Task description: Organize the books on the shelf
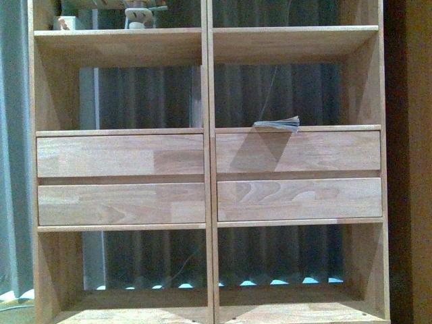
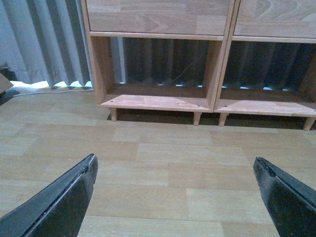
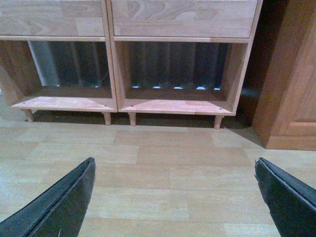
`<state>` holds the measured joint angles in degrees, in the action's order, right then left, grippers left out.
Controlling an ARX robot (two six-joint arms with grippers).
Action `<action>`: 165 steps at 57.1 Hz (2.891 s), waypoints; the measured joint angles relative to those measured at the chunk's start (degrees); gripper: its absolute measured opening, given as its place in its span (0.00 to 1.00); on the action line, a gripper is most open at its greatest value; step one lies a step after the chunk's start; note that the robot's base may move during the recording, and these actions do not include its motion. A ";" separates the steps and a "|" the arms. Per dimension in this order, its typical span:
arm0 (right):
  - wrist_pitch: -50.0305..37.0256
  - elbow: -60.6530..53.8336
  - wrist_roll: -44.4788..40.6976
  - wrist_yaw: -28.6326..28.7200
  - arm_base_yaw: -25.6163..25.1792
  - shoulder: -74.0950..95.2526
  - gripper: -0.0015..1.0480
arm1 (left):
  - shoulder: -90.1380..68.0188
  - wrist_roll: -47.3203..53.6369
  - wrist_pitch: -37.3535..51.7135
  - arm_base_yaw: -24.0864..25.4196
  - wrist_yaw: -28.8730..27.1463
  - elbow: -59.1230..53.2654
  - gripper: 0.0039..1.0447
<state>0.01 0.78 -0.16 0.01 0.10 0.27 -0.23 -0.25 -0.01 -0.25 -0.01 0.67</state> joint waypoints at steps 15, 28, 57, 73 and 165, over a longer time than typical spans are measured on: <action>0.00 0.00 0.00 0.00 0.00 0.00 0.93 | 0.00 0.00 0.00 0.00 0.00 0.00 0.93; 0.00 0.00 0.00 0.02 0.00 0.00 0.93 | 0.00 0.00 0.00 0.00 0.00 0.00 0.93; 0.00 0.00 0.00 0.02 0.00 0.00 0.93 | 0.00 0.00 0.00 0.00 0.00 0.00 0.93; 0.00 0.00 0.00 0.00 0.00 0.00 0.93 | 0.02 0.00 0.00 0.00 0.00 0.00 0.93; 0.00 0.00 0.17 0.00 0.00 0.00 0.93 | 0.02 -0.02 0.00 0.00 0.00 0.00 0.93</action>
<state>0.01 0.78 0.01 0.01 0.10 0.27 -0.21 -0.27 -0.01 -0.25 -0.01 0.67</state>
